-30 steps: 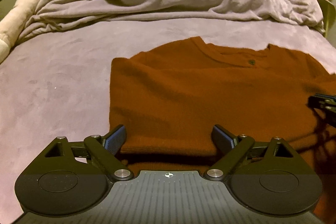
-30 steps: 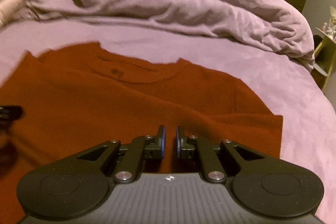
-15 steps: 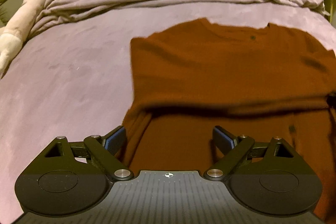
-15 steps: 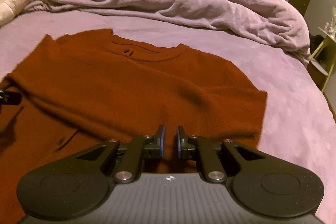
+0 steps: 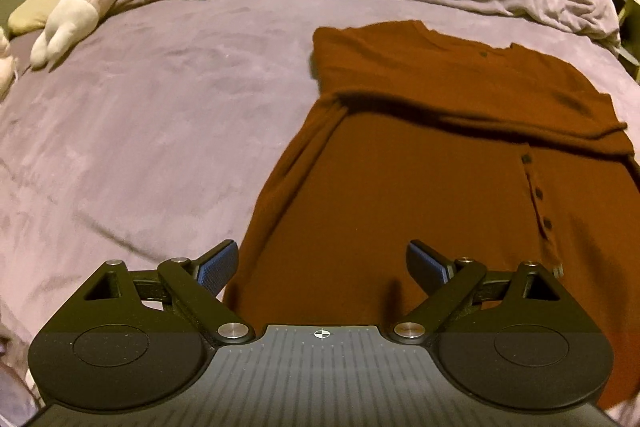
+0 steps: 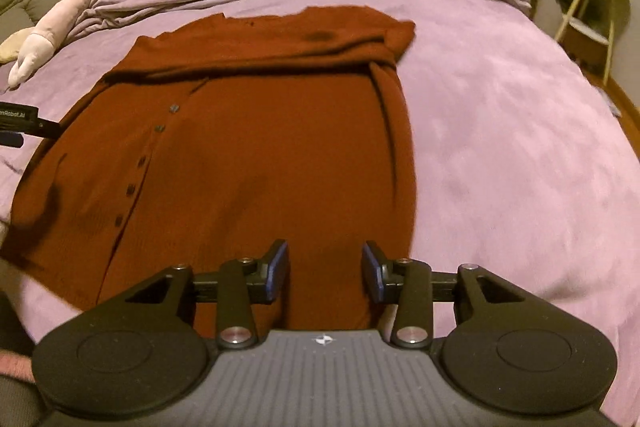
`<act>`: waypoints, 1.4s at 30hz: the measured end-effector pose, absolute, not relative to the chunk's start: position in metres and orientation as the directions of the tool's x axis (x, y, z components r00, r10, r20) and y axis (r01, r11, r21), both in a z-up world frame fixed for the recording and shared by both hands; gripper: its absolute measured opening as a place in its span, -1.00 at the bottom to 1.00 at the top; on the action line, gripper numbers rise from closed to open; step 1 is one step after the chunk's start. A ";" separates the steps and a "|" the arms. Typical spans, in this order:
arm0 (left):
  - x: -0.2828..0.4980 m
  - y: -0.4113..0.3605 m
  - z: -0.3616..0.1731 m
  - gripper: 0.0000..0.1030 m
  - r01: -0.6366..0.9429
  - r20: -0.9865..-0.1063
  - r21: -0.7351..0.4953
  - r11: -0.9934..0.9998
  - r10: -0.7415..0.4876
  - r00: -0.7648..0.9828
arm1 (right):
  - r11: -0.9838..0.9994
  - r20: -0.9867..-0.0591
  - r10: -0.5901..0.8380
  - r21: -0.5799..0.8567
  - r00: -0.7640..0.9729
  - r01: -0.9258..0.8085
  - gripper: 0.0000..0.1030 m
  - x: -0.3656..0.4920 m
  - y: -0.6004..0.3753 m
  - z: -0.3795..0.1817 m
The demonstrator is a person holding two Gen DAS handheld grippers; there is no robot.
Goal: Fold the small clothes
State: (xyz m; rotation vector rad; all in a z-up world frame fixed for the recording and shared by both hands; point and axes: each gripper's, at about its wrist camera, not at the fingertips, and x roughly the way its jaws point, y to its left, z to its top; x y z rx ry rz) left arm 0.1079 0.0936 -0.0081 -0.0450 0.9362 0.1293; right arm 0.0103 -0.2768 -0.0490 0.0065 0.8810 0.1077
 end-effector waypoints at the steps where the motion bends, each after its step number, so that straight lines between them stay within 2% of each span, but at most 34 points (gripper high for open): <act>1: 0.103 0.094 -0.008 0.84 -0.131 -0.806 0.025 0.991 0.098 0.584 | 0.995 -0.771 0.092 0.048 0.630 -0.088 -0.21 0.008 -0.278 -0.049; 7: 0.080 0.101 -0.005 0.84 -0.126 -0.809 0.016 0.992 0.087 0.581 | 0.994 -0.768 0.111 0.086 0.630 -0.070 -0.15 -0.002 -0.278 -0.046; 14: 0.048 0.112 -0.017 0.84 -0.036 -0.826 0.012 0.999 0.030 0.562 | 0.993 -0.775 0.117 0.108 0.621 -0.053 -0.12 -0.009 -0.282 -0.052; 22: 0.031 0.130 -0.035 0.72 -0.037 -0.863 -0.007 0.999 0.012 0.506 | 0.990 -0.783 0.125 0.134 0.610 -0.030 -0.12 -0.013 -0.292 -0.055; 25: 0.029 0.133 -0.038 0.62 -0.026 -0.870 -0.031 0.999 -0.014 0.493 | 0.995 -0.790 0.089 0.095 0.607 -0.022 -0.12 -0.015 -0.294 -0.054; 28: 0.029 0.132 -0.042 0.46 -0.005 -0.877 -0.042 0.999 -0.035 0.480 | 0.994 -0.797 0.092 0.109 0.597 -0.009 -0.11 -0.016 -0.301 -0.058; 30: 0.030 0.131 -0.046 0.24 -0.001 -0.883 -0.051 0.999 -0.045 0.467 | 0.991 -0.811 0.097 0.130 0.577 0.015 -0.11 -0.014 -0.307 -0.064; 35: 0.034 0.129 -0.052 0.01 0.024 -0.886 -0.072 0.997 -0.075 0.457 | 0.983 -0.808 0.133 0.179 0.573 0.024 -0.11 -0.009 -0.312 -0.068; 37: 0.035 0.128 -0.051 -0.19 0.044 -0.883 -0.085 0.995 -0.096 0.459 | 0.983 -0.811 0.139 0.184 0.569 0.022 -0.12 -0.006 -0.311 -0.069; 40: 0.036 0.128 -0.049 -0.49 0.058 -0.883 -0.100 0.993 -0.116 0.455 | 0.985 -0.815 0.139 0.172 0.563 0.005 -0.25 -0.004 -0.308 -0.069; 41: 0.037 0.129 -0.049 -0.62 0.055 -0.883 -0.110 0.992 -0.123 0.452 | 0.982 -0.815 0.155 0.187 0.559 0.001 -0.36 -0.002 -0.309 -0.070; 42: 0.038 0.130 -0.048 -0.66 0.050 -0.884 -0.120 0.991 -0.130 0.450 | 0.980 -0.815 0.168 0.200 0.555 -0.002 -0.56 -0.002 -0.310 -0.071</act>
